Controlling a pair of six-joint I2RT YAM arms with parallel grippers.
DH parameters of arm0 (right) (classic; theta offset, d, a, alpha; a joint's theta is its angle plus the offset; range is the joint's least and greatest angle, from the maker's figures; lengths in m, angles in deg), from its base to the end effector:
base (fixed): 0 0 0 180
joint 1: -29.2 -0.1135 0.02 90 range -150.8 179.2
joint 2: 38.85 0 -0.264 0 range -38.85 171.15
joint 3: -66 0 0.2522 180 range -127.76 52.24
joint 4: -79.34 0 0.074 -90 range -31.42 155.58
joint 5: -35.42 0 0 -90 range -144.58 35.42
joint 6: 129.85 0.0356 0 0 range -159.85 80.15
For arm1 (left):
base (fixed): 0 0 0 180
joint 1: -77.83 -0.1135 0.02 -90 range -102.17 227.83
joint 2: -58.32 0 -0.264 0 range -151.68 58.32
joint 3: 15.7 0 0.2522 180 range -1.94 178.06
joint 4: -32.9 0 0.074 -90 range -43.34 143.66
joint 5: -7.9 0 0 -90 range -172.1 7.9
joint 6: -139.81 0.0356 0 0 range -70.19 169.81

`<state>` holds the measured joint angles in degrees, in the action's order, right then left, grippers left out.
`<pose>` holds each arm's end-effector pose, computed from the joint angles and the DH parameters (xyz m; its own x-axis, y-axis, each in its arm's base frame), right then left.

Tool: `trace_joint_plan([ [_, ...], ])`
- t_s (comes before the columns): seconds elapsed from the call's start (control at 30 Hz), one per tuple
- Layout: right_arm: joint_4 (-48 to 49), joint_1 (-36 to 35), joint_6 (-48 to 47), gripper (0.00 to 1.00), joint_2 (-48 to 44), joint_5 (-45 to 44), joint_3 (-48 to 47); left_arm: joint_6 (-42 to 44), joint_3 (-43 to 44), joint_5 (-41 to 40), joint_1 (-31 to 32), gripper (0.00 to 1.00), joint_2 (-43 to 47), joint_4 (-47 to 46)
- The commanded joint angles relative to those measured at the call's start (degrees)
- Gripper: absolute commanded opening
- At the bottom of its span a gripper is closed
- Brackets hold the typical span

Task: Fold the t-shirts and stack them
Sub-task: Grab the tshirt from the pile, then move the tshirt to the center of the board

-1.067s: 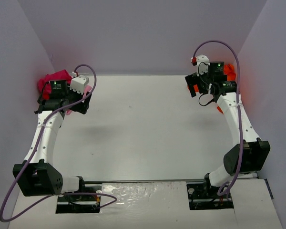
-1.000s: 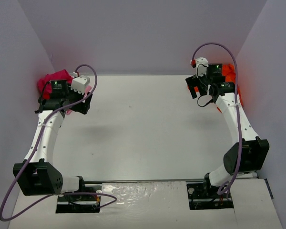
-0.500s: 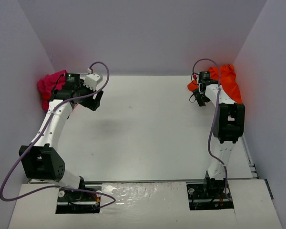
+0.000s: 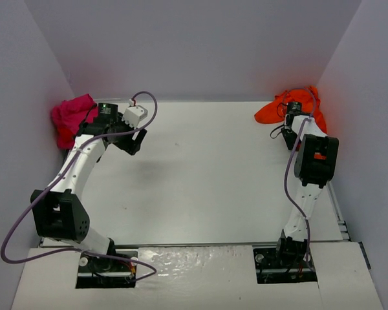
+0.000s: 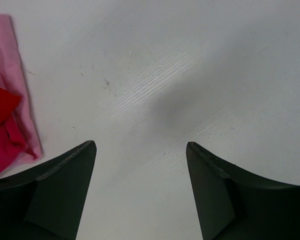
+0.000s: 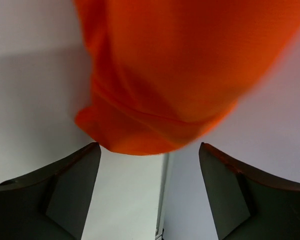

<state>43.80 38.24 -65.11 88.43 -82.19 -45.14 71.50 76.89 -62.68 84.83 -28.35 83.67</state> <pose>0.4790 -0.0929 0.1706 -0.8812 -0.2427 -0.4056 0.0519 0.8032 -0.5934 0.3279 -0.0522 0.3272 -0.5215 0.4152 -0.7454 0.5829 0.8113 0.0441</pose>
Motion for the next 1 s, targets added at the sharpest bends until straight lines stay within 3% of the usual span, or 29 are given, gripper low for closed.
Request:
trace_joint_plan([
  [0.0,-6.0,-0.3,0.0,0.68,2.3,6.8,-2.5,1.3,1.1,-0.5,0.7,0.70,1.9,-1.9],
  [0.03,-6.6,-0.3,-0.1,0.63,3.1,9.6,-2.8,1.4,1.0,-0.8,0.7,0.70,2.2,-1.7],
  [0.1,-7.8,-0.6,-0.1,0.42,3.5,11.5,-2.8,1.6,0.8,-1.2,0.9,0.70,2.5,-1.6],
  [0.3,-8.7,-5.2,-0.5,0.00,-1.1,14.4,2.3,2.0,0.9,-2.3,1.3,0.70,3.4,-1.0],
  [0.5,-10.5,-18.5,-2.4,0.00,-13.9,20.9,10.6,1.5,1.3,-3.0,1.5,0.70,4.1,-1.1],
  [0.57,-12.4,-27.3,-3.0,0.00,-18.8,24.9,11.8,1.4,1.9,-3.6,1.5,0.70,4.2,-1.1],
  [0.8,-21.9,-45.4,-2.1,0.00,-31.7,37.7,6.7,0.6,0.3,-5.5,1.4,0.70,7.4,-2.7],
  [0.97,-30.3,-47.3,-5.2,0.00,-37.7,47.8,-1.5,1.0,0.2,-6.3,1.4,0.70,8.4,-2.4],
])
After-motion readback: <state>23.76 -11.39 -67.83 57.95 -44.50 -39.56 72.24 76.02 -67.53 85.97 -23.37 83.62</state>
